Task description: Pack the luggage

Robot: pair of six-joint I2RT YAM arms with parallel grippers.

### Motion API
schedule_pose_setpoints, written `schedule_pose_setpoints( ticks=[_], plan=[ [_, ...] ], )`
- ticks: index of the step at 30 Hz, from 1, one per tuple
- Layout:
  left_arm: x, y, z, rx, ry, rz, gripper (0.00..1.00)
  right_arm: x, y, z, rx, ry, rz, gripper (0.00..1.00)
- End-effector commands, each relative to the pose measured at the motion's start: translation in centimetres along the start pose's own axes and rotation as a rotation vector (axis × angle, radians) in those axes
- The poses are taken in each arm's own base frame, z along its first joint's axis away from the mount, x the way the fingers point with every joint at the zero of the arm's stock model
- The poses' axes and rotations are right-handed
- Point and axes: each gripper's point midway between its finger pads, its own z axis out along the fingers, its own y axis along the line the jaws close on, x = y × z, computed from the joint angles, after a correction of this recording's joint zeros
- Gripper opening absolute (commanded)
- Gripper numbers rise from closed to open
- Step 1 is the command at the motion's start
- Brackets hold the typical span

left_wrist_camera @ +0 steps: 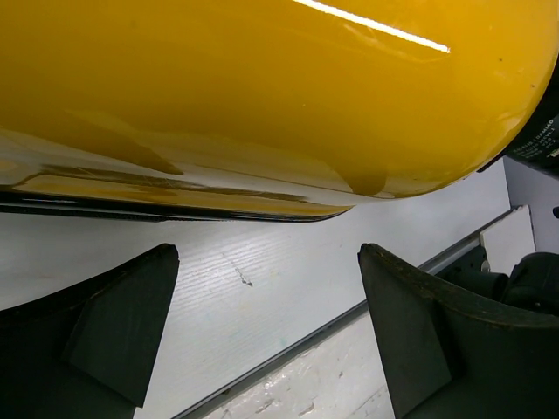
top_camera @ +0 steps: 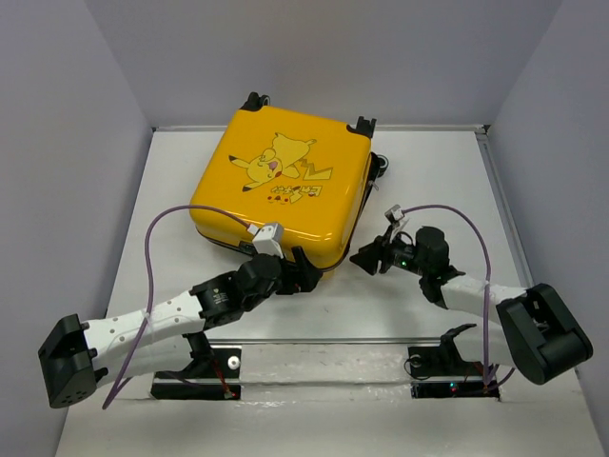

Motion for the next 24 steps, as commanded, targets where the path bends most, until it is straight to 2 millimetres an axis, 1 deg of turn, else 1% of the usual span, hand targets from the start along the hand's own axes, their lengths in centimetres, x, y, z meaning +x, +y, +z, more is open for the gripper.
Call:
schedule_pose_setpoints(
  ticks=[1, 5, 11, 14, 16, 17, 18, 19, 21, 22, 23, 24],
  plan=[
    [-2.6, -1.5, -0.1, 0.031, -0.089, -0.026, 0.96, -3.8, 1.7, 0.7, -0.1, -0.113, -0.163, 0.55],
    [-2.6, -1.6, 0.1, 0.028, -0.089, -0.029, 0.95, -4.5, 1.8, 1.3, -0.116, -0.116, -0.178, 0.54],
    [-2.7, -1.4, 0.4, 0.015, -0.096, -0.039, 0.95, -4.9, 2.7, 2.2, -0.207, -0.108, -0.175, 0.5],
    [-2.6, -1.6, 0.6, 0.018, -0.092, -0.038, 0.95, -4.7, 2.6, 2.7, -0.217, -0.101, -0.168, 0.44],
    [-2.7, -1.6, 0.7, 0.015, -0.095, -0.036, 0.95, -4.6, 2.8, 2.7, -0.236, -0.097, -0.159, 0.38],
    [-2.8, -1.7, 0.8, 0.017, -0.101, -0.037, 0.95, -5.1, 3.0, 2.7, -0.245, -0.121, -0.17, 0.35],
    [-2.9, -1.8, 0.8, 0.018, -0.104, -0.035, 0.95, -4.8, 3.0, 2.7, -0.245, -0.121, -0.15, 0.3],
    [-3.2, -2.0, 0.9, 0.021, -0.11, -0.035, 0.95, -4.9, 3.1, 2.6, -0.251, -0.126, -0.148, 0.23],
    [-3.4, -2.1, 1.1, 0.019, -0.117, -0.027, 0.95, -4.9, 3.3, 2.6, -0.261, -0.127, -0.14, 0.19],
    [-3.6, -2.2, 1.1, 0.02, -0.123, -0.024, 0.95, -4.9, 3.3, 2.6, -0.263, -0.128, -0.137, 0.12],
    [-4.2, -2.6, 1.2, 0.027, -0.137, -0.025, 0.95, -4.9, 3.4, 2.5, -0.262, -0.131, -0.134, 0.09],
    [-4.2, -2.5, 1.4, 0.022, -0.138, -0.013, 0.95, -4.6, 3.2, 2.4, -0.249, -0.127, -0.115, 0.07]
  ],
)
